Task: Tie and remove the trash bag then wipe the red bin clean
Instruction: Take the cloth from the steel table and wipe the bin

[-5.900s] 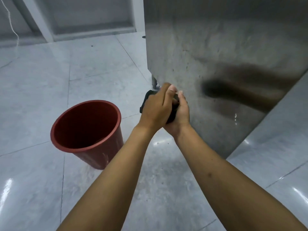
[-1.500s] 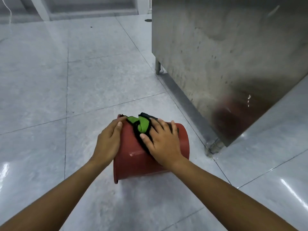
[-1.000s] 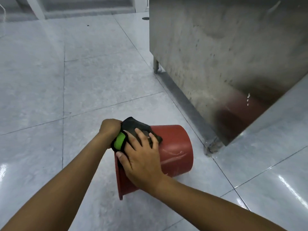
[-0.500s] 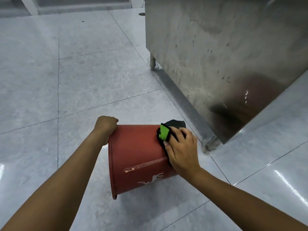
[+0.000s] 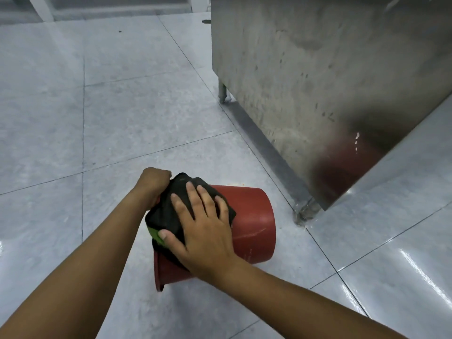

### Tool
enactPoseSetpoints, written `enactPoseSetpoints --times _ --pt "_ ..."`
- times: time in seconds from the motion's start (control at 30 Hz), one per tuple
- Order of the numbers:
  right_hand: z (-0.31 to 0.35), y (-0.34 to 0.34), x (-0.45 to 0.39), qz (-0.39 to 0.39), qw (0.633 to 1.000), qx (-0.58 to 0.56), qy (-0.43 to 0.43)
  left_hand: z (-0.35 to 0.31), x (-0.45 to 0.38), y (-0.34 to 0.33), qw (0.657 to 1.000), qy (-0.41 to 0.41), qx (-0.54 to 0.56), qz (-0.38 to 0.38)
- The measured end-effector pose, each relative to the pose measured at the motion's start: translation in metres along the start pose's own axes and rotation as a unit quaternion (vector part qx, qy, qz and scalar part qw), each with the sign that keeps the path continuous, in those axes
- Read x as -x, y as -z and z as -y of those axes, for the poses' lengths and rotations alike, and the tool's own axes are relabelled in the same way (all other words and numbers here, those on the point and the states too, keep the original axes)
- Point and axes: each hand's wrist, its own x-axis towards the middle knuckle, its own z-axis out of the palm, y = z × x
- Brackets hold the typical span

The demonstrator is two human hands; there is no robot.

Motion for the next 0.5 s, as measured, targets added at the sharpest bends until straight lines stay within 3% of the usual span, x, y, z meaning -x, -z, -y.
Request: enactPoseSetpoints --times 0.07,0.2,0.3,0.4,0.5 --pt "-0.015 -0.006 0.007 0.018 0.998 0.033 0.044 0.0 -0.002 0.0 1.0 0.014 0.004 -0.007" --pt "-0.069 -0.003 0.025 -0.025 0.997 0.041 0.055 -0.005 -0.001 0.002 0.999 0.016 0.019 -0.02" --pt "-0.106 0.005 0.024 -0.034 0.998 0.046 0.014 0.002 0.018 0.003 0.997 -0.06 0.004 -0.05" --pt "-0.104 0.004 -0.001 -0.048 0.993 0.014 -0.11 0.032 0.07 -0.009 0.977 -0.206 -0.013 -0.049" --pt "-0.082 -0.005 -0.011 -0.047 0.99 -0.009 -0.132 0.047 0.098 -0.012 0.966 -0.243 0.046 -0.071"
